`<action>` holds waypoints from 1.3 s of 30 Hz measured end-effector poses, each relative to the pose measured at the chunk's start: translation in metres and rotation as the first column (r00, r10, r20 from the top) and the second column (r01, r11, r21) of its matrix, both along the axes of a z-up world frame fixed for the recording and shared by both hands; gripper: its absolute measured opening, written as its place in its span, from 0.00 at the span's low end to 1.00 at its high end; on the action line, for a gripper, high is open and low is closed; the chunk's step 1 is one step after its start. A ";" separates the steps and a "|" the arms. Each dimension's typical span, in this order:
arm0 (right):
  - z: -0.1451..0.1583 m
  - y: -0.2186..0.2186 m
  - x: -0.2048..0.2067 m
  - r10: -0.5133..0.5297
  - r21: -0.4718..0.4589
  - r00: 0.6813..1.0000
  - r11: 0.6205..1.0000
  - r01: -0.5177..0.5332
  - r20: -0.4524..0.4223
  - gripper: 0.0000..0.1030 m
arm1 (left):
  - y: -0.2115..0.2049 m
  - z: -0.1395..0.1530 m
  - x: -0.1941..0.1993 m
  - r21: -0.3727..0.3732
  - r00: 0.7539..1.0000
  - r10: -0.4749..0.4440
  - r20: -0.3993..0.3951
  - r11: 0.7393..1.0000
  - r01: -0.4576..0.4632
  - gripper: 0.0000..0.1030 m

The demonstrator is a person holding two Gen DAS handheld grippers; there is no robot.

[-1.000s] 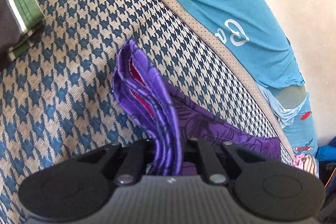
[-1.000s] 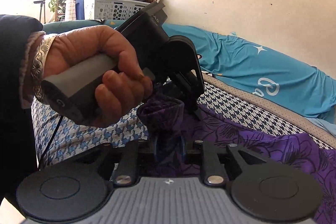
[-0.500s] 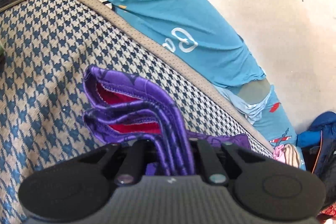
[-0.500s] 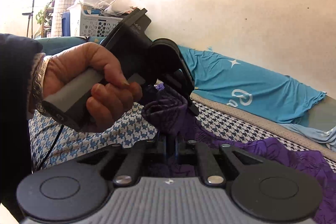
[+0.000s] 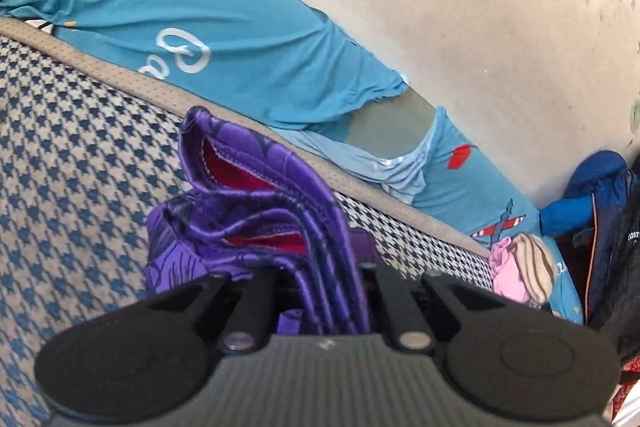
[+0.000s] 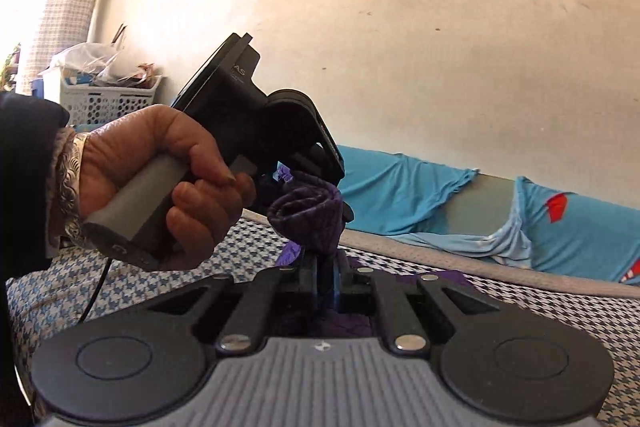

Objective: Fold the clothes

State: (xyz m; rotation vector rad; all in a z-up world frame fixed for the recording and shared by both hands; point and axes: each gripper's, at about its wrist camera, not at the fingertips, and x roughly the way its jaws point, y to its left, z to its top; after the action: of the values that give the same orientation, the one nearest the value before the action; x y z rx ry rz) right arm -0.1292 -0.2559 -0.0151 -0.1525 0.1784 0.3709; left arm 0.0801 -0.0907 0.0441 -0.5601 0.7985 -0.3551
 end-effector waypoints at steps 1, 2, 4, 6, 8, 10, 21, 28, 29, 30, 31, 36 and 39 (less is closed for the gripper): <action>0.001 -0.010 0.001 -0.028 0.017 1.000 0.999 0.028 -0.001 0.07 | -0.014 0.000 0.002 0.004 1.000 -0.014 0.000 1.000 0.014 0.07; 0.003 -0.021 0.001 -0.058 0.036 0.998 0.998 0.058 -0.004 0.07 | -0.028 0.001 0.005 0.008 1.000 -0.028 0.001 1.000 0.028 0.07; 0.005 -0.039 0.003 -0.112 0.071 0.994 0.991 0.112 -0.012 0.07 | -0.055 0.002 0.009 0.017 0.998 -0.055 0.000 0.998 0.055 0.08; 0.005 -0.057 0.004 -0.168 0.097 0.985 0.981 0.170 -0.025 0.07 | -0.078 0.001 0.015 0.038 0.997 -0.082 -0.003 0.996 0.082 0.08; 0.004 -0.074 0.005 -0.219 0.114 0.975 0.968 0.223 -0.041 0.07 | -0.101 -0.003 0.021 0.056 0.994 -0.108 -0.012 0.992 0.109 0.09; 0.002 -0.086 0.009 -0.270 0.120 0.960 0.953 0.277 -0.068 0.07 | -0.123 -0.010 0.026 0.066 0.990 -0.138 -0.029 0.988 0.140 0.09; -0.032 -0.151 0.032 -0.473 0.155 0.782 0.808 0.569 -0.406 0.22 | -0.161 -0.033 0.032 0.047 0.972 -0.207 -0.109 0.976 0.213 0.52; -0.020 -0.169 0.012 -0.520 0.209 0.778 0.766 0.607 -0.353 0.23 | -0.135 0.004 0.017 0.066 0.978 -0.210 -0.012 0.976 0.210 0.64; -0.018 -0.168 0.012 -0.503 0.218 0.793 0.778 0.589 -0.344 0.23 | -0.128 0.005 0.012 0.089 0.979 -0.205 0.003 0.975 0.204 0.66; -0.017 -0.166 0.013 -0.480 0.226 0.810 0.794 0.565 -0.337 0.23 | -0.121 0.006 0.007 0.113 0.979 -0.202 0.018 0.973 0.199 0.66; -0.017 -0.164 0.016 -0.453 0.232 0.828 0.811 0.536 -0.330 0.23 | -0.113 0.005 0.002 0.129 0.980 -0.199 0.024 0.972 0.194 0.66; -0.021 -0.140 0.025 -0.337 0.175 0.892 0.900 0.399 -0.301 0.23 | -0.071 -0.010 -0.027 0.142 0.986 -0.168 -0.001 0.976 0.166 0.66; -0.028 -0.126 0.031 -0.310 0.129 0.901 0.923 0.361 -0.304 0.23 | -0.053 -0.027 -0.047 0.186 0.991 -0.137 -0.015 0.973 0.137 0.67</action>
State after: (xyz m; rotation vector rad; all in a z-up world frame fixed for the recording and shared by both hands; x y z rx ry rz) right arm -0.0986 -0.3821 -0.0431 0.1150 0.4419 0.0574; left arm 0.0327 -0.1432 0.0170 -0.3305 0.8648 -0.4013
